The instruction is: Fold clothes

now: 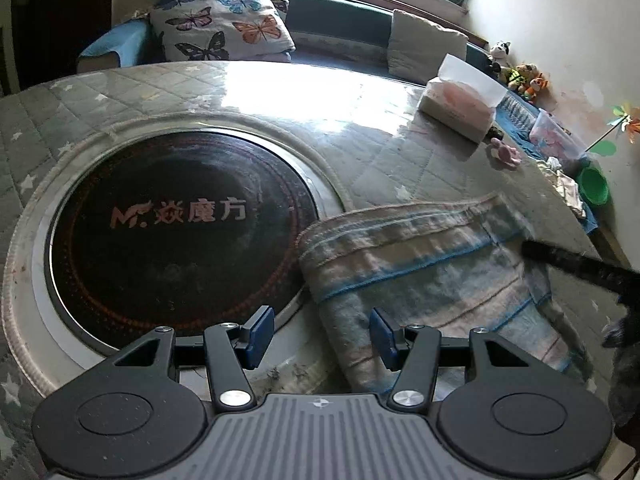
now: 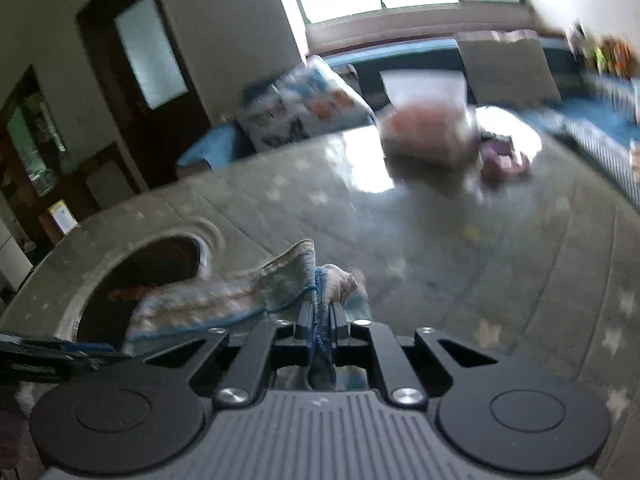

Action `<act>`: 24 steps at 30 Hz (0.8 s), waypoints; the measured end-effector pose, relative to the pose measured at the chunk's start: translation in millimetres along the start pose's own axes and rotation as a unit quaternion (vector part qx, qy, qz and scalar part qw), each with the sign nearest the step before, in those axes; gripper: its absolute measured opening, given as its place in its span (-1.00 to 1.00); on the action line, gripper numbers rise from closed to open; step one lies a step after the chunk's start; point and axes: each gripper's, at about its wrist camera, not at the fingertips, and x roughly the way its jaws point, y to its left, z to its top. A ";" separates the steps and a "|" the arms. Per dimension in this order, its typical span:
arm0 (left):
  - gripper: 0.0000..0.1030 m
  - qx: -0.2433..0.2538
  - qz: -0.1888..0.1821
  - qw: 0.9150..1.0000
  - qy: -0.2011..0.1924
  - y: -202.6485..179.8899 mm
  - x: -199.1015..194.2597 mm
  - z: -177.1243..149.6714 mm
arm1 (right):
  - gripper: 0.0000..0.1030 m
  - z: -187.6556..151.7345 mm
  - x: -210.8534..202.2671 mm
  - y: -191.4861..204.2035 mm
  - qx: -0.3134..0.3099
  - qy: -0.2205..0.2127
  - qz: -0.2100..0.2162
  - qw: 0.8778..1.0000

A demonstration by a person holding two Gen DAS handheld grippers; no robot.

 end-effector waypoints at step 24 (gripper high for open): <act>0.07 0.047 0.017 0.998 -0.026 -13.8 19.2 15.6 | -0.65 -54.7 -57.6 -0.8 -0.053 0.010 0.007 0.999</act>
